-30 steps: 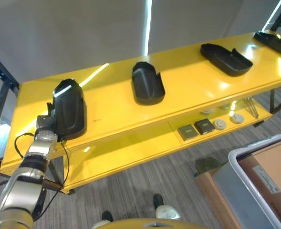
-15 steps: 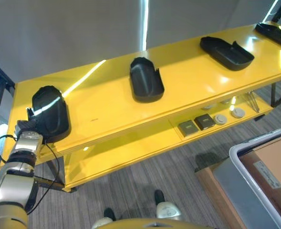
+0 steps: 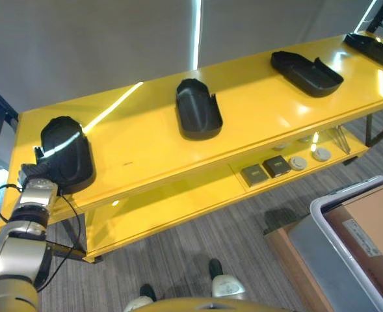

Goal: Move parts from the plastic box to the shelf.

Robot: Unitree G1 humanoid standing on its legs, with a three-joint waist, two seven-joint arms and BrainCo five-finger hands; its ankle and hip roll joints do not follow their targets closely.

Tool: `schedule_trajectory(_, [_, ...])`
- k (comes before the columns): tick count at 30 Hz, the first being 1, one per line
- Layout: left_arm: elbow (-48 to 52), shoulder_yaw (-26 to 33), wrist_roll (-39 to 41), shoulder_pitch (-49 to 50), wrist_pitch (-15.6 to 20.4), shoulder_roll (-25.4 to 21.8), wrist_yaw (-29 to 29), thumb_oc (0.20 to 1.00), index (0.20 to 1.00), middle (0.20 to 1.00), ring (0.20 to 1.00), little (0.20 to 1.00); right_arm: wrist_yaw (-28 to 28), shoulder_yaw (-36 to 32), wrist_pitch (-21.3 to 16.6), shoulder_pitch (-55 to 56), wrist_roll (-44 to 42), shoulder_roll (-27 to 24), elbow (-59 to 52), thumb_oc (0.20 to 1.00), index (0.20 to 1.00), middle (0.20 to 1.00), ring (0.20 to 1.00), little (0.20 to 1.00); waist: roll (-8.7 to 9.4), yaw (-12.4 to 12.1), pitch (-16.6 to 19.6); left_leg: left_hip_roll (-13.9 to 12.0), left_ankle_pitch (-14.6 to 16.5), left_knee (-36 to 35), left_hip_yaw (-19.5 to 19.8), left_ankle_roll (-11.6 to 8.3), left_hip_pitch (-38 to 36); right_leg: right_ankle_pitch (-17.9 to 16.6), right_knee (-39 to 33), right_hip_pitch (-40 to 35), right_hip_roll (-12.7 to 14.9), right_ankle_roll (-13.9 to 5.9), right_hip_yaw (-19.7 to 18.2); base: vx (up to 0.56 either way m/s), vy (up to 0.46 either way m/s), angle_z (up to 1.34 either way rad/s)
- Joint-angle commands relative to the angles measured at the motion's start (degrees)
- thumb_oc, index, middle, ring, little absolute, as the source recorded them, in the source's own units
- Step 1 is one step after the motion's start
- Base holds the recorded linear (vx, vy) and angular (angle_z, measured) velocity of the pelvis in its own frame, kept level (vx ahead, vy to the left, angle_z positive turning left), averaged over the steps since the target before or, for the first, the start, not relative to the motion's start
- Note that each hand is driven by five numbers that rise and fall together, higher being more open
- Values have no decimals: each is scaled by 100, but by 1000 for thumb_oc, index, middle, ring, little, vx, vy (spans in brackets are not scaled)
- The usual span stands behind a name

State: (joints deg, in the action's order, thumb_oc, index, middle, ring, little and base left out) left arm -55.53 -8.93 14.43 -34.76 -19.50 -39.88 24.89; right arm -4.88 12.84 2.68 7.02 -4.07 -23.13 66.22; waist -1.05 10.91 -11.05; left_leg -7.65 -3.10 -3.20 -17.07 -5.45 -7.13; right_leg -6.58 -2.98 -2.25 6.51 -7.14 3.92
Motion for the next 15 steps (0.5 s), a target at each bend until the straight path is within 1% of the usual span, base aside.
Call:
schedule_trajectory(1, [-269, 42, -77, -798, 338, -190, 309, 200, 200, 200, 200, 200, -31, 234, 14, 81, 65, -118, 134, 1000, 1000, 1000, 1000, 1000, 31, 97, 144, -162, 524, 923, 127, 238, 483, 802, 721, 155, 59, -121, -85, 23, -50, -2])
schedule_trajectory(2, [-339, 6, -33, -908, 311, -163, 365, 200, 200, 200, 200, 200, -53, 239, 9, 102, 66, -132, 114, 1000, 1000, 1000, 1000, 1000, 42, 145, 143, -164, 531, 924, 103, 234, 491, 804, 706, 168, 42, -116, -111, 15, -35, -2])
schedule_trajectory(6, [-479, -19, 73, -1026, 347, -147, 476, 200, 200, 200, 200, 200, -43, 258, -10, 119, 86, -136, 117, 1000, 1000, 1000, 1000, 1000, 52, 200, 130, -178, 540, 953, 74, 226, 522, 807, 701, 201, 20, -112, -156, 4, -9, 0])
schedule_trajectory(15, [-714, -40, 84, -1114, 341, -182, 446, 200, 200, 200, 200, 200, -37, 250, -99, 120, 79, -143, 211, 1000, 1000, 1000, 1000, 1000, 47, 236, 90, -194, 544, 992, 48, 211, 532, 808, 702, 202, 11, -106, -193, 4, -5, -2])
